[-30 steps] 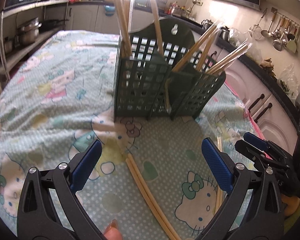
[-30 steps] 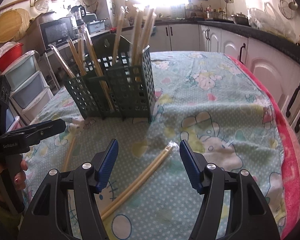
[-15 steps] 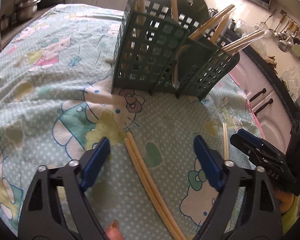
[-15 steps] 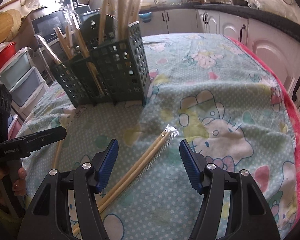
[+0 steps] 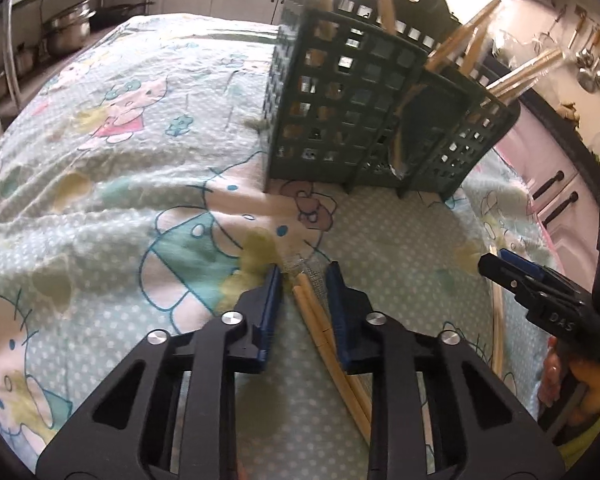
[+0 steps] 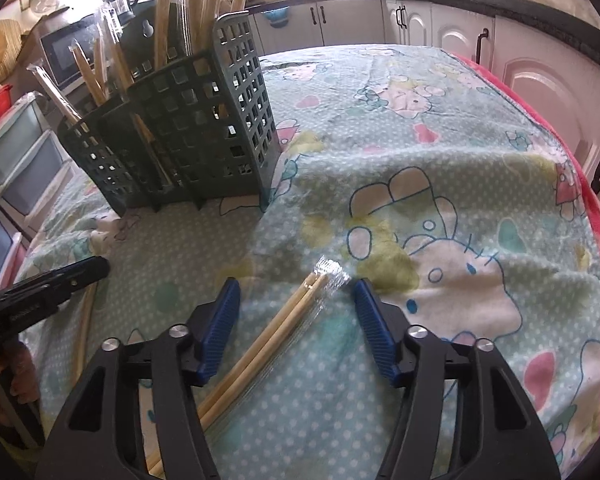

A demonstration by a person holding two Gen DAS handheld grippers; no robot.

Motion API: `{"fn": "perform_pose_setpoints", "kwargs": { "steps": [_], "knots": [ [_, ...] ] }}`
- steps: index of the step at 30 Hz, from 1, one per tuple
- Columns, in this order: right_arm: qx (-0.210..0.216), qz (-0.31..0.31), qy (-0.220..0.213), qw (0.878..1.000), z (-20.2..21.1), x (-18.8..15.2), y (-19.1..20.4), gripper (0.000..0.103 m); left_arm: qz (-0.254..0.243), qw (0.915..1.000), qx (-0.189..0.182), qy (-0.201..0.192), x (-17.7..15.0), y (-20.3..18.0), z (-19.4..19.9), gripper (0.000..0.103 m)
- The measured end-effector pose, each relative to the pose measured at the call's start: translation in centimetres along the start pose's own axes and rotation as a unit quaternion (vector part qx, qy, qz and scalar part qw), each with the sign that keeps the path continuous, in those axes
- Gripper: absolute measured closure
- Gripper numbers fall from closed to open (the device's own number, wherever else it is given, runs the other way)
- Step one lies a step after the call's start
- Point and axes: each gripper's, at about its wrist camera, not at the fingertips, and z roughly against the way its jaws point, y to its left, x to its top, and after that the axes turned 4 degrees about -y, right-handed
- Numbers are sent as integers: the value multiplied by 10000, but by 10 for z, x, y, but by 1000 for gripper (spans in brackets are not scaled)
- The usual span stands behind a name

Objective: Organize utensils
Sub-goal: 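Close the left tool on a loose chopstick while the right tool grasps another, then lift the held chopsticks with both tools and carry them over the basket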

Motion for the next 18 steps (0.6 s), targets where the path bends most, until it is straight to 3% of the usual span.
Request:
{"fn": "perform_pose_setpoints", "kwargs": {
  "steps": [3,5,12,18],
  "knots": [
    [-67,76,-11,9999,-2,1,2,65,35,10000,-32,7,1,3,0,89],
    [-7,112,-9,9999,-2,1,4,81,41,10000,-43,22,3,4,-2,91],
    [410,-158,-172,9989,7,4,3,90,339,9991,-265,-35,5,18,11,98],
    [821,-105,-434,9956,31,13,19,93,364,9977,-476,-309,15,14,34,99]
  ]
}}
